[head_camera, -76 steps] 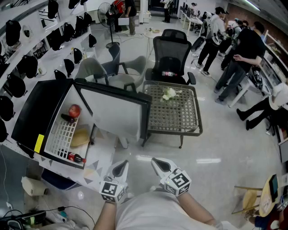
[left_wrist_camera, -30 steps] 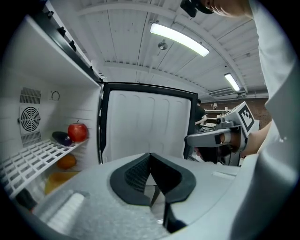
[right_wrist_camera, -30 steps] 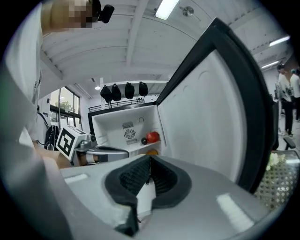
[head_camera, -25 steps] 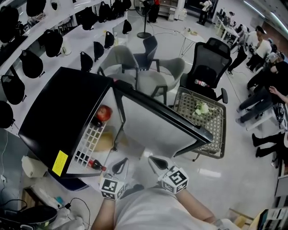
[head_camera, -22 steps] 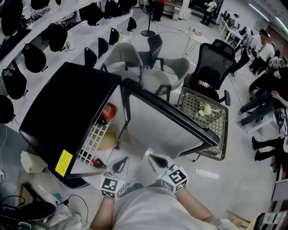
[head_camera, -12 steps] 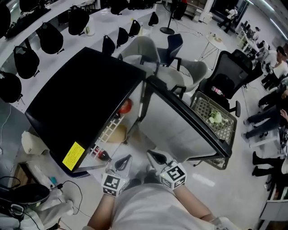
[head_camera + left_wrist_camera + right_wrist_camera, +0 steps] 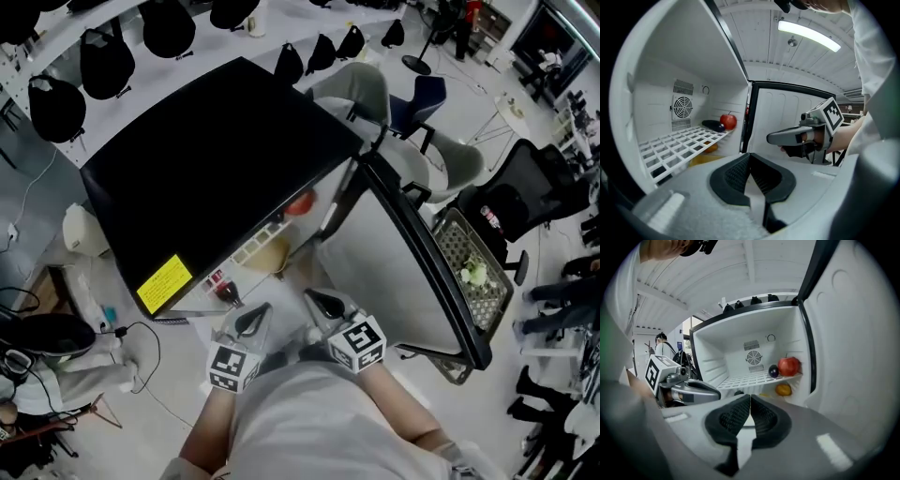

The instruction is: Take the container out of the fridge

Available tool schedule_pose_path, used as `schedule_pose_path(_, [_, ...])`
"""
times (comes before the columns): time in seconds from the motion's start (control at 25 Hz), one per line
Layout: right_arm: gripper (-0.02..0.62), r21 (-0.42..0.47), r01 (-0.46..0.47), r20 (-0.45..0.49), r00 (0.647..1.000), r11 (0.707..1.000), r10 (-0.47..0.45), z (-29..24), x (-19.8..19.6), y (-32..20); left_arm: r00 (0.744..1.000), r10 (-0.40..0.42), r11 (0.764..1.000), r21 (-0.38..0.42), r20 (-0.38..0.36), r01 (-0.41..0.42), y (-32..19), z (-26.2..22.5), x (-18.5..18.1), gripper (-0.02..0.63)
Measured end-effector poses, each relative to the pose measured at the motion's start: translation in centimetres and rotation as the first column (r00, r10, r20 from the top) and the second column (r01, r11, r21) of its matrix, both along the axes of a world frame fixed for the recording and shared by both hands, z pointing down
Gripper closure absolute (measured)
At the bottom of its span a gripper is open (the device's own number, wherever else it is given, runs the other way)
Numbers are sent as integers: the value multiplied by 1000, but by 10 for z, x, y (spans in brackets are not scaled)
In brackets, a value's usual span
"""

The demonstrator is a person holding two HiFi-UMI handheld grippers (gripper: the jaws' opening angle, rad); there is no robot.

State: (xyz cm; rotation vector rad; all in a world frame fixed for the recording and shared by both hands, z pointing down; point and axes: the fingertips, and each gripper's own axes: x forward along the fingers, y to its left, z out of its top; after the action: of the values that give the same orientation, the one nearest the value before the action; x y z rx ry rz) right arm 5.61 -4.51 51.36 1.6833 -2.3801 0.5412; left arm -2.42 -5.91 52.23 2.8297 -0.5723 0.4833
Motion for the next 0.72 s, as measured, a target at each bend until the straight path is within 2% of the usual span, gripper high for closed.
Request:
schedule_pose_path(0.16, [592, -21, 74, -13, 997, 997, -75, 11, -9, -14, 996, -87, 996, 3, 17, 87, -5, 1, -18, 597])
schedule_pose_path(0.36, [592, -52, 149, -16, 989, 988, -150, 29, -24, -30, 980, -198, 980, -2, 30, 198, -7, 3, -47, 597])
schedule_pose_path(0.68, [589, -97, 263, -100, 957, 960, -272, 64, -54, -55, 935, -347, 937, -7, 68, 349, -3, 9, -92, 597])
schedule_pose_path(0.72, [558, -107, 274, -104, 953, 956, -285, 68, -56, -58, 929, -363, 931, -9, 70, 364, -2, 10, -97, 597])
